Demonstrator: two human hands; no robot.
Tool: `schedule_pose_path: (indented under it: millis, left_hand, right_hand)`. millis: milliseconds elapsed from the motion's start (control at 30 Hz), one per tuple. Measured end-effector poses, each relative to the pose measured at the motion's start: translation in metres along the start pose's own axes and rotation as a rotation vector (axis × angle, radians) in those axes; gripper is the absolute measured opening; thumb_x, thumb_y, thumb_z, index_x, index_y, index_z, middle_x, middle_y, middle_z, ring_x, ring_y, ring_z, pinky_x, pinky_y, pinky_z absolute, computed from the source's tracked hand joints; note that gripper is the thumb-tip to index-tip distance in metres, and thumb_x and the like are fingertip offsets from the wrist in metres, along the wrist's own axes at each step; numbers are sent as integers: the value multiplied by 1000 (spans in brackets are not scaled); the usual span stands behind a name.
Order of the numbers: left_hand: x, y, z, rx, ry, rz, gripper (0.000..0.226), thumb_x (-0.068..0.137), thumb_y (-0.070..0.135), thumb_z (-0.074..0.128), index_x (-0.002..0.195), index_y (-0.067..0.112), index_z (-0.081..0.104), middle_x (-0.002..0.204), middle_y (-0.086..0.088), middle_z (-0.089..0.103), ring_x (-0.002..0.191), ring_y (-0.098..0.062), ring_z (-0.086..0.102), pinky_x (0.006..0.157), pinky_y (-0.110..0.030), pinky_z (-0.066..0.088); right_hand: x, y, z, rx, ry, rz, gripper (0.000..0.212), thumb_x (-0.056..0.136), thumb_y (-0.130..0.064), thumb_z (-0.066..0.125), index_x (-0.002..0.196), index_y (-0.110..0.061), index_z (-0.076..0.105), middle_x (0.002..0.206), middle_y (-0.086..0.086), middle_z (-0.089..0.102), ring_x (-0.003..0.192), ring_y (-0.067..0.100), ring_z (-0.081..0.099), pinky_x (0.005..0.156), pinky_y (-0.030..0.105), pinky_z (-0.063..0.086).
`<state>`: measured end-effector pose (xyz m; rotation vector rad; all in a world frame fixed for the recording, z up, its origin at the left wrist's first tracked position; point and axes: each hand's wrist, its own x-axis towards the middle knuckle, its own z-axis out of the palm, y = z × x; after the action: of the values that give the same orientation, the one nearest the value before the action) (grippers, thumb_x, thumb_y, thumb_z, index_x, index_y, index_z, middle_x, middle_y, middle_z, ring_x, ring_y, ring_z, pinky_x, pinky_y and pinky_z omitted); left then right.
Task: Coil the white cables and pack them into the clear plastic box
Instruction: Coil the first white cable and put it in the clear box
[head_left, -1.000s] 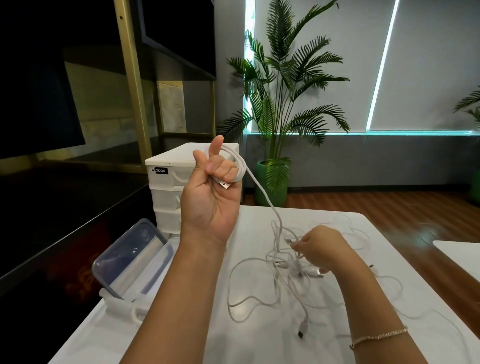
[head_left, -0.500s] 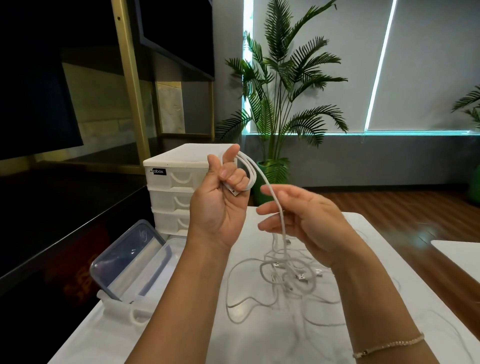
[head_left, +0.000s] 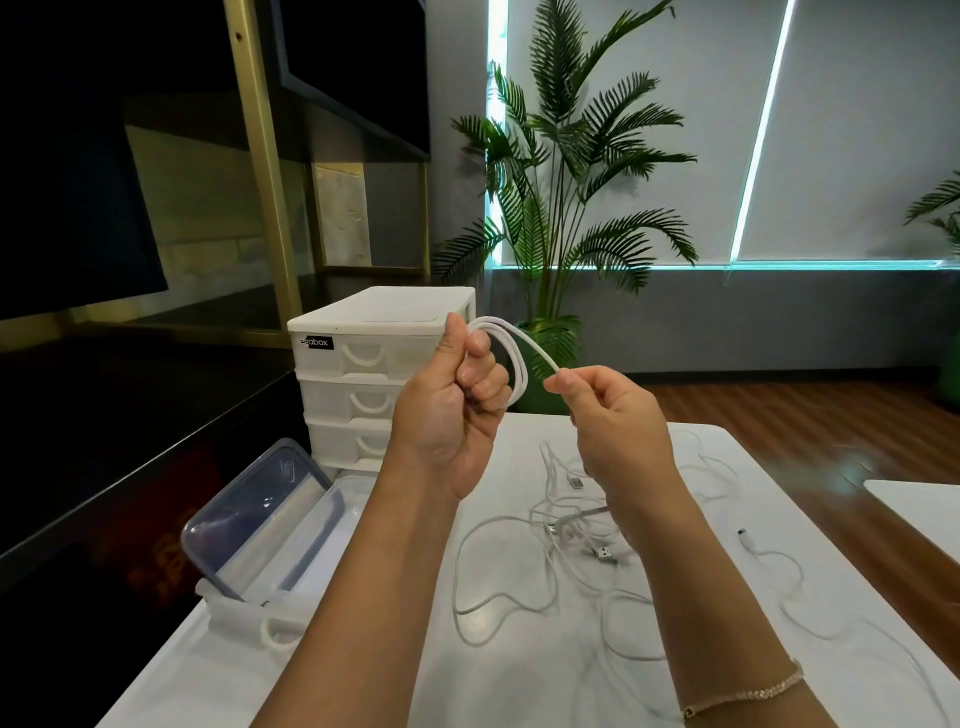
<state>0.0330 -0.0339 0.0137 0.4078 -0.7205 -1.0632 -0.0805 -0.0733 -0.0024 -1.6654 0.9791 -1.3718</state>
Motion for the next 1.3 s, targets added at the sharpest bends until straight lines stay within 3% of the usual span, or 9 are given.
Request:
schedule_pose_path:
  millis: [100, 267, 400, 567, 733, 967, 1067, 1167, 1300]
  left_hand:
    - [-1, -1, 1, 35, 43, 17, 51, 97, 34, 38, 53, 15, 55, 42, 6, 36, 41, -5, 34, 43, -12, 30]
    - [0, 0, 1, -67, 71, 19, 46, 96, 35, 40, 59, 14, 55, 41, 8, 38, 39, -5, 38, 42, -10, 33]
    - [1, 2, -1, -143, 71, 53, 41, 98, 36, 33, 86, 8, 61, 44, 7, 40, 42, -6, 42, 46, -10, 37]
    - [0, 7, -1, -238, 62, 82, 41, 101, 30, 29, 105, 2, 59, 57, 2, 48, 57, -8, 47, 61, -12, 47]
    - [-1, 11, -1, -231, 85, 99, 35, 101, 23, 31, 107, 0, 56, 61, 1, 53, 64, -8, 49, 70, -14, 50]
    - [-3, 7, 0, 114, 119, 191, 24, 97, 11, 40, 110, 2, 58, 81, -2, 63, 69, -7, 63, 76, -16, 55]
    - [-2, 5, -2, 371, 140, 236, 22, 97, 11, 39, 111, 10, 57, 77, 7, 68, 72, -2, 66, 72, -13, 53]
    - [-3, 2, -6, 684, 119, 273, 23, 98, 15, 40, 94, 22, 61, 76, 24, 68, 76, 10, 63, 70, -9, 48]
    - [-5, -3, -6, 921, 48, 297, 26, 98, 19, 40, 92, 16, 64, 108, 27, 54, 80, 23, 54, 67, 3, 41]
  right_hand:
    - [2, 2, -4, -38, 50, 35, 24, 90, -33, 56, 68, -25, 64, 50, -10, 46, 48, 6, 37, 49, 24, 31]
    - [1, 0, -8, -99, 45, 93, 39, 85, -46, 59, 62, -15, 65, 32, -12, 42, 41, 7, 36, 46, 22, 30]
    - [-1, -3, -6, -189, -19, 80, 46, 84, -51, 56, 57, -14, 62, 31, -17, 44, 45, 7, 40, 55, 22, 39]
    - [-1, -6, -8, -328, -156, 5, 36, 87, -50, 52, 69, -22, 66, 52, -11, 50, 56, 8, 48, 61, 26, 44]
    - [-4, -9, -11, -393, -260, -84, 24, 85, -46, 57, 87, -26, 71, 54, -18, 47, 55, 5, 47, 61, 26, 44]
    - [-7, -13, -10, -455, -299, -172, 21, 85, -42, 59, 90, -27, 72, 56, -19, 50, 55, 2, 47, 59, 23, 40]
    - [-8, -17, -11, -498, -334, -222, 18, 87, -37, 59, 91, -25, 71, 60, -19, 52, 59, 2, 49, 60, 20, 39]
    - [-11, -22, -13, -494, -367, -257, 12, 89, -34, 58, 85, -27, 66, 61, -19, 51, 59, 0, 48, 55, 14, 34]
    - [-12, -24, -15, -455, -347, -272, 11, 91, -32, 54, 81, -30, 58, 59, -15, 49, 57, -2, 48, 50, 12, 30]
